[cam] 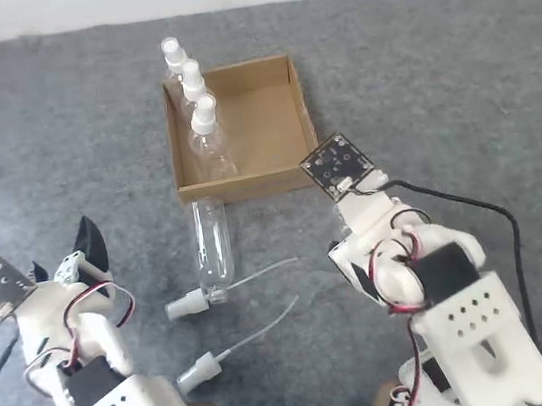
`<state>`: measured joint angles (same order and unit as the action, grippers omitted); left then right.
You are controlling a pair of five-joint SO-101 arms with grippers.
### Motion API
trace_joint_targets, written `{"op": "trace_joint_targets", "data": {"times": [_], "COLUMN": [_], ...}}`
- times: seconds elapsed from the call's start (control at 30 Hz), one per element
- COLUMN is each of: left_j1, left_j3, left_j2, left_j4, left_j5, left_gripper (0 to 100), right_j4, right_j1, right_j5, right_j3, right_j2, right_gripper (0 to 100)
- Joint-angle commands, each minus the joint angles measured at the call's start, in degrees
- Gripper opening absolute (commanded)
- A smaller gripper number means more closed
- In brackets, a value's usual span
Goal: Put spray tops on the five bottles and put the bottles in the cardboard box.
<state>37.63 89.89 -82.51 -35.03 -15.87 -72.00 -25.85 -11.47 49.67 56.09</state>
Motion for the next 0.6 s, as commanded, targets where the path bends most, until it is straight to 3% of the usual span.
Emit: {"op": "trace_joint_targets", "data": {"times": [0.0, 0.23, 0.33, 0.57], "left_j1": [-0.09, -0.18, -1.85, -7.12], "left_j3": [-0.84, -1.10, -1.10, -5.14], "left_j2": [-1.05, -1.05, -1.05, -1.05], "left_j4": [1.67, 1.41, 1.23, -7.91], "left_j5": [0.18, 0.35, 3.60, 8.35], "left_gripper": [32, 32, 32, 32], "right_j4": [1.19, 6.81, 6.64, 7.16], "right_j1": [0.22, 0.31, 0.31, 0.31], "right_j5": [1.41, 1.41, 2.46, 4.13], "right_j3": [0.44, 7.91, 8.70, 10.99], "right_j2": [4.18, 11.12, 14.55, 18.86], "right_gripper": [10.2, 10.2, 10.2, 10.2]}}
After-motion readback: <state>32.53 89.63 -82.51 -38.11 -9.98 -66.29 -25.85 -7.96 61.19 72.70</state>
